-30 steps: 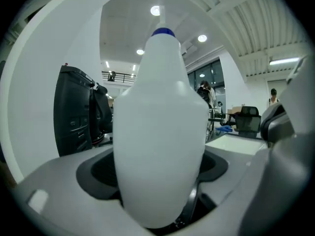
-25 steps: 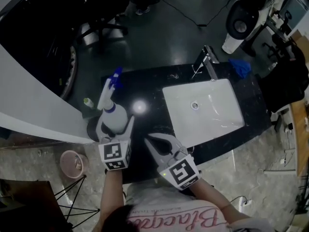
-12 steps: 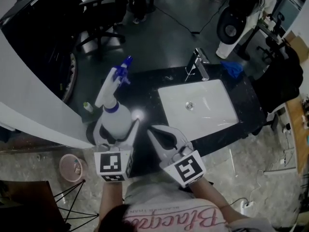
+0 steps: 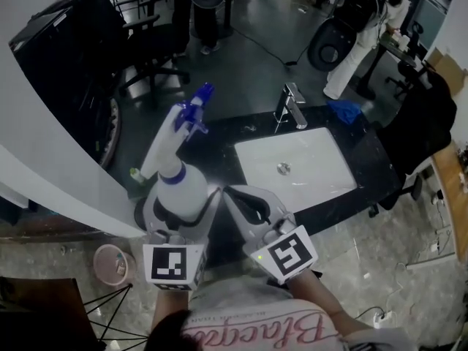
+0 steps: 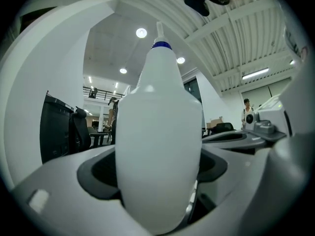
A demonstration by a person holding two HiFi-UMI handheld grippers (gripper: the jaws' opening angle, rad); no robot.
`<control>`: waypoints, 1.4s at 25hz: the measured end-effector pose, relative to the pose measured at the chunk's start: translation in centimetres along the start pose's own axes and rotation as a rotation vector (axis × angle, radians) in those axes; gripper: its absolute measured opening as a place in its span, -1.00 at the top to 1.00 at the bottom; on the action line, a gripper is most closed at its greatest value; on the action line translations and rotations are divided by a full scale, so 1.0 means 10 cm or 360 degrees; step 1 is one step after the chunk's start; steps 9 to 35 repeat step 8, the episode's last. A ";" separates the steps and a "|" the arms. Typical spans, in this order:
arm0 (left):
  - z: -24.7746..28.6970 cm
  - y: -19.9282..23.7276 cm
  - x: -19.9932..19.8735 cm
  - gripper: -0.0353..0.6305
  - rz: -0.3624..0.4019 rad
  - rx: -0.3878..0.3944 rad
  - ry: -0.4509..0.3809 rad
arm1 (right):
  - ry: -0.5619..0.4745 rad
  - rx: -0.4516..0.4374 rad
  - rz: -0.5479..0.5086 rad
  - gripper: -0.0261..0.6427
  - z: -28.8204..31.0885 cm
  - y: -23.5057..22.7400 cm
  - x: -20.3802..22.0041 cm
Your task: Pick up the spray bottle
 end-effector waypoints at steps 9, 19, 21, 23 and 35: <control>-0.10 -0.07 -0.09 -0.35 0.0032 -0.0054 -0.0012 | -0.0065 0.0004 -0.0020 0.92 -0.11 -0.08 -0.10; -0.10 -0.07 -0.09 -0.35 0.0032 -0.0054 -0.0012 | -0.0065 0.0004 -0.0020 0.92 -0.11 -0.08 -0.10; -0.10 -0.07 -0.09 -0.35 0.0032 -0.0054 -0.0012 | -0.0065 0.0004 -0.0020 0.92 -0.11 -0.08 -0.10; -0.10 -0.07 -0.09 -0.35 0.0032 -0.0054 -0.0012 | -0.0065 0.0004 -0.0020 0.92 -0.11 -0.08 -0.10; -0.10 -0.07 -0.09 -0.35 0.0032 -0.0054 -0.0012 | -0.0065 0.0004 -0.0020 0.92 -0.11 -0.08 -0.10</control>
Point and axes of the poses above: the fingertips, and each gripper's own axes: z forward along the fingers, y to its left, x out of its underside, the point moved 2 cm from there along -z, backward along the fingers, and after that the axes turned 4 degrees about x, right-handed, at the moved point
